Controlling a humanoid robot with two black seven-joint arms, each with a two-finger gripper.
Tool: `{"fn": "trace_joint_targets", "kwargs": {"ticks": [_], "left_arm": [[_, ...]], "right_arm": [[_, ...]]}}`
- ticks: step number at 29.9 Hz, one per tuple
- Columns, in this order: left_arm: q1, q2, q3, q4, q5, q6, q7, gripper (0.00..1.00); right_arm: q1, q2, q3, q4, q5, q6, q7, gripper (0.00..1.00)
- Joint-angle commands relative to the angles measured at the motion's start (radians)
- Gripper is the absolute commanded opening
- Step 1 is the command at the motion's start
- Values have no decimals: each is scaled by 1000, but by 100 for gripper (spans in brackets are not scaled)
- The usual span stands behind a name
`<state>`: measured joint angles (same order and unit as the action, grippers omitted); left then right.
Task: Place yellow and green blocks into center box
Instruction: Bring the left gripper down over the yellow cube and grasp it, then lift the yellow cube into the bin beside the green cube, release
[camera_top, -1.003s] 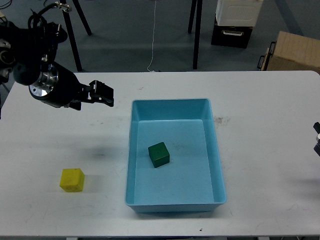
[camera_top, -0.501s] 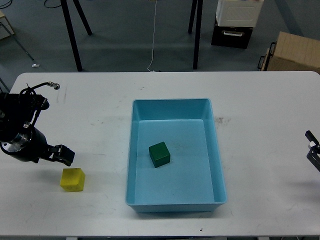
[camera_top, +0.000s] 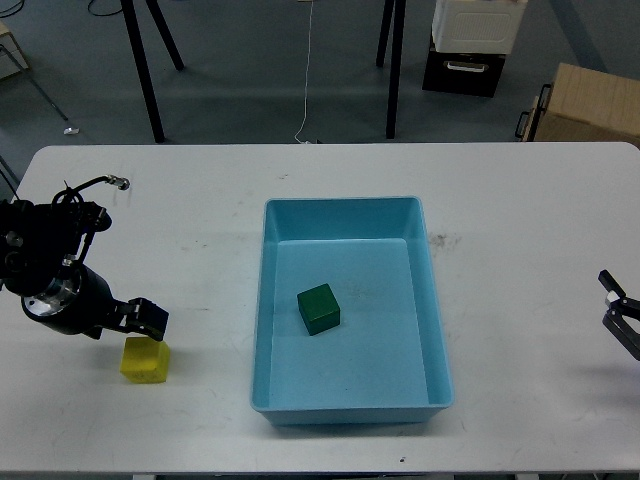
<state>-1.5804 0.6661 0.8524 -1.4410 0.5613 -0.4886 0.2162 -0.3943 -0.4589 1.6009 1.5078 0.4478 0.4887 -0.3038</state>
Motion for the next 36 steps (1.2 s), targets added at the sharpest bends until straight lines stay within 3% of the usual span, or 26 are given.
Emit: {"fn": "trace_joint_targets", "kwargs": {"ticks": [1, 15, 20, 22, 24, 27, 29, 30, 32, 36], "left_arm": [[52, 0, -44, 28, 2, 0, 2, 100], [99, 3, -75, 30, 8, 0, 3, 100], [102, 6, -75, 27, 11, 0, 3, 96], [102, 12, -75, 24, 11, 0, 2, 87], [102, 20, -75, 22, 15, 0, 0, 65], [102, 26, -75, 22, 54, 0, 0, 43], [100, 27, -75, 22, 71, 0, 3, 20], [100, 29, -75, 22, 71, 0, 8, 19], [96, 36, -76, 16, 71, 0, 9, 0], [57, 84, -125, -15, 69, 0, 12, 0]], "right_arm": [[-3, 0, -1, 0, -1, 0, 0, 100], [-8, 0, -1, 0, -3, 0, 0, 100], [-8, 2, 1, 0, -17, 0, 0, 100], [-8, 0, 1, -1, -17, 0, 0, 100], [-8, 0, 1, -1, -17, 0, 0, 100], [-8, 0, 1, -1, -17, 0, 0, 100], [-8, 0, 2, -1, -17, 0, 0, 100], [-8, 0, 2, -1, -17, 0, 0, 100], [-9, 2, 2, 0, -17, 0, 0, 100], [-11, 2, 2, 0, -17, 0, 0, 100]]}}
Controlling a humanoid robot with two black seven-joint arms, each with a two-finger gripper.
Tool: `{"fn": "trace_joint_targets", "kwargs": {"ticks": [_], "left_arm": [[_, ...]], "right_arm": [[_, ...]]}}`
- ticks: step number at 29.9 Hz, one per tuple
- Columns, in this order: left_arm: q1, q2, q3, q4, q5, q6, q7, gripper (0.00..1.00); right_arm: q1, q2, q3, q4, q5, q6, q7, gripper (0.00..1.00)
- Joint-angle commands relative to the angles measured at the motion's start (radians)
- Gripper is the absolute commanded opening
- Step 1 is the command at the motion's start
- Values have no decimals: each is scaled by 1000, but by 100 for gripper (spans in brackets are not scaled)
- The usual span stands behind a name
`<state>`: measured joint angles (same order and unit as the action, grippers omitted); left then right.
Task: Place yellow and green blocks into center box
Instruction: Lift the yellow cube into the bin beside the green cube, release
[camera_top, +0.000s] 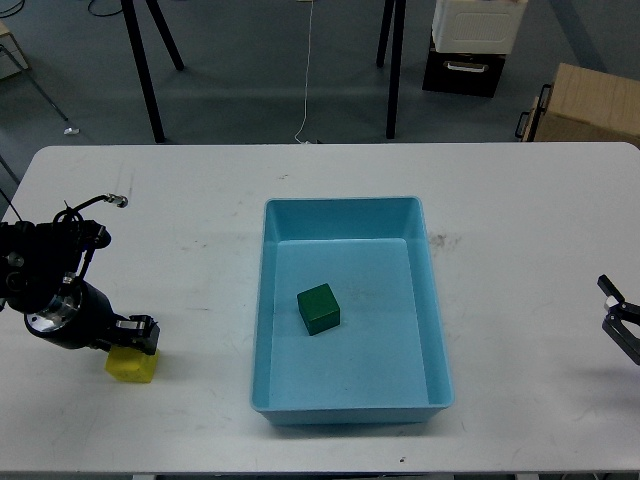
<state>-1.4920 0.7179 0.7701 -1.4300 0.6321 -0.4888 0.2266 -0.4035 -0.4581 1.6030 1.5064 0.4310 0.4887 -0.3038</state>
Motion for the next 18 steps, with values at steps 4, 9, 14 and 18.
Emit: {"fn": "trace_joint_targets", "kwargs": {"ticks": [4, 9, 14, 18], "left_arm": [[-201, 2, -69, -46, -52, 0, 2, 0], [-391, -245, -57, 3, -199, 0, -7, 0], [-473, -520, -22, 26, -230, 0, -44, 0], [-461, -652, 5, 86, -230, 0, -49, 0]], "right_arm": [[-1, 1, 0, 2, 0, 0, 0, 100], [-1, 1, 3, 2, -1, 0, 0, 100], [-11, 1, 5, 0, -1, 0, 0, 100], [-18, 2, 6, -11, -3, 0, 0, 100]]}}
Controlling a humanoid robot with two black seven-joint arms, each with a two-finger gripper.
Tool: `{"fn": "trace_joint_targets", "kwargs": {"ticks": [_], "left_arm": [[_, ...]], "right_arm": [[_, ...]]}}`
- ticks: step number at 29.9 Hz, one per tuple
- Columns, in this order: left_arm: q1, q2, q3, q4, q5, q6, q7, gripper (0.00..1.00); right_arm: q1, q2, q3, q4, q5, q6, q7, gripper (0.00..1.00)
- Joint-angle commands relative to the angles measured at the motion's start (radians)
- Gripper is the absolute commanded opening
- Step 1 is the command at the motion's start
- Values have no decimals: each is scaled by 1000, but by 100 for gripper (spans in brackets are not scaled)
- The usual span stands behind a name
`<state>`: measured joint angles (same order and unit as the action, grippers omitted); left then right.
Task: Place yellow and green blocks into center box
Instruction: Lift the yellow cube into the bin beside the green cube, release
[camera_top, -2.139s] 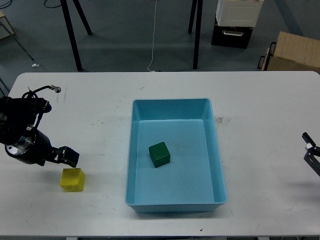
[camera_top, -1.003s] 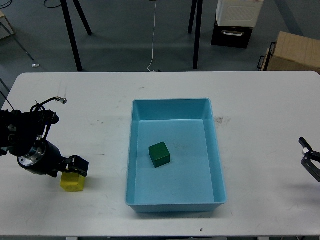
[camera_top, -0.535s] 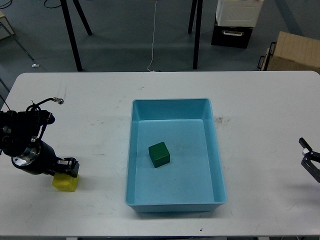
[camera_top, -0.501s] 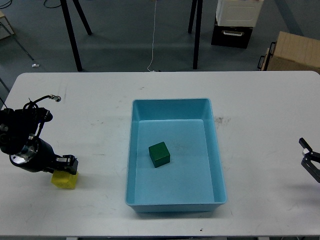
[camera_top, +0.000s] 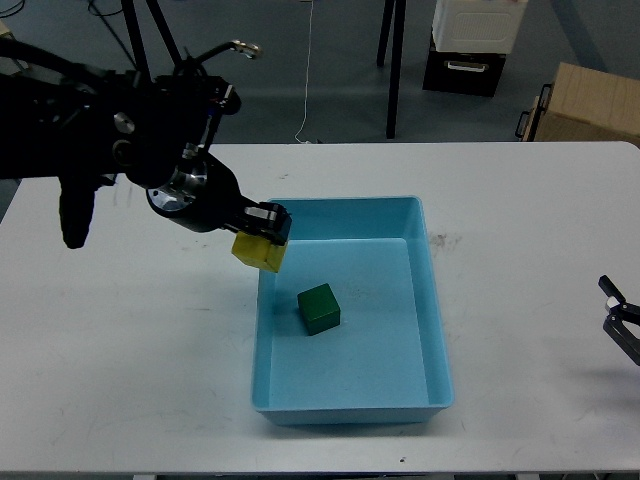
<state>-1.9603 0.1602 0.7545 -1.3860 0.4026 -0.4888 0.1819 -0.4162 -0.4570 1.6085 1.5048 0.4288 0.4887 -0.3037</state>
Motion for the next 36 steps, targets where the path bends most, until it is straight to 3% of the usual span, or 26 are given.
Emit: {"fn": "trace_joint_targets", "kwargs": {"ticks": [1, 11, 14, 21, 27, 29, 32, 36], "left_arm": [[14, -111, 25, 48, -1, 0, -5, 0], [104, -160, 26, 177, -1, 0, -7, 23], [148, -160, 28, 226, -1, 0, -9, 42], [187, -160, 25, 251, -1, 0, -24, 71], [187, -149, 20, 260, -2, 0, -27, 87], [187, -127, 10, 275, -4, 0, -30, 87], [188, -47, -90, 332, -28, 0, -53, 87], [266, 67, -379, 441, -91, 0, -61, 89]], "right_arm": [[-7, 3, 1, -12, -2, 0, 0, 100], [-3, 11, -6, -23, -15, 0, 0, 100], [-3, 11, -4, -23, -21, 0, 0, 100], [-1, 11, -2, -37, -22, 0, 0, 100], [0, 11, -4, -46, -22, 0, 0, 100], [4, 11, -4, -46, -22, 0, 0, 100], [8, 11, -4, -46, -22, 0, 2, 100], [17, 9, 1, -43, -22, 0, 8, 100]]}}
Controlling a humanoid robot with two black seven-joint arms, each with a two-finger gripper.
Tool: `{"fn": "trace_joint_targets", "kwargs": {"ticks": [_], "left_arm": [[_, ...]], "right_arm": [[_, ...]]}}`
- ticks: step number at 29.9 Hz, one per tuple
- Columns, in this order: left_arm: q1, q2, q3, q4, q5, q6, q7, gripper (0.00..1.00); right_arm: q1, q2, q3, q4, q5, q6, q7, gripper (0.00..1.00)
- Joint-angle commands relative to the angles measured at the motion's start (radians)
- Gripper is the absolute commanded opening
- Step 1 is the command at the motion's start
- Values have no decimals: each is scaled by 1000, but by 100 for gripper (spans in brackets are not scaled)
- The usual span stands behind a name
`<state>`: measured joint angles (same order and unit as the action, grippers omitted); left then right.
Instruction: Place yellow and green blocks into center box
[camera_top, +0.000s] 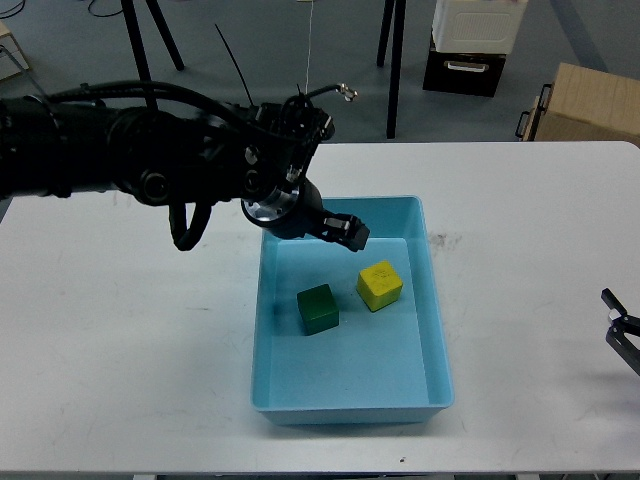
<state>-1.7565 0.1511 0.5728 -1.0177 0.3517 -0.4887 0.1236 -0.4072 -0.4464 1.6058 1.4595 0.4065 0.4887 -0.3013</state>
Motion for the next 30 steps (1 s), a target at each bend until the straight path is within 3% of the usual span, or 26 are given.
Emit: {"fn": "trace_joint_targets", "kwargs": {"ticks": [1, 10, 19, 23, 27, 30], "left_arm": [[116, 109, -314, 100, -48, 0, 4, 89], [550, 281, -1149, 106, -65, 0, -13, 95], [1150, 248, -1888, 4, -135, 0, -13, 96], [1470, 142, -2097, -227, -197, 0, -10, 96], [1754, -26, -2191, -430, -207, 0, -15, 97], [1902, -151, -2208, -534, -223, 0, -16, 97]], "right_arm": [[25, -2, 2, 1, 0, 0, 7, 100], [108, 3, -4, -1, 0, 0, 11, 100], [123, 52, -40, 9, 2, 0, 11, 100], [90, 55, -38, 18, 5, 0, 13, 100], [29, 64, -35, 77, 3, 0, 14, 100], [-10, 106, -26, 101, 3, 0, 17, 100]]}}
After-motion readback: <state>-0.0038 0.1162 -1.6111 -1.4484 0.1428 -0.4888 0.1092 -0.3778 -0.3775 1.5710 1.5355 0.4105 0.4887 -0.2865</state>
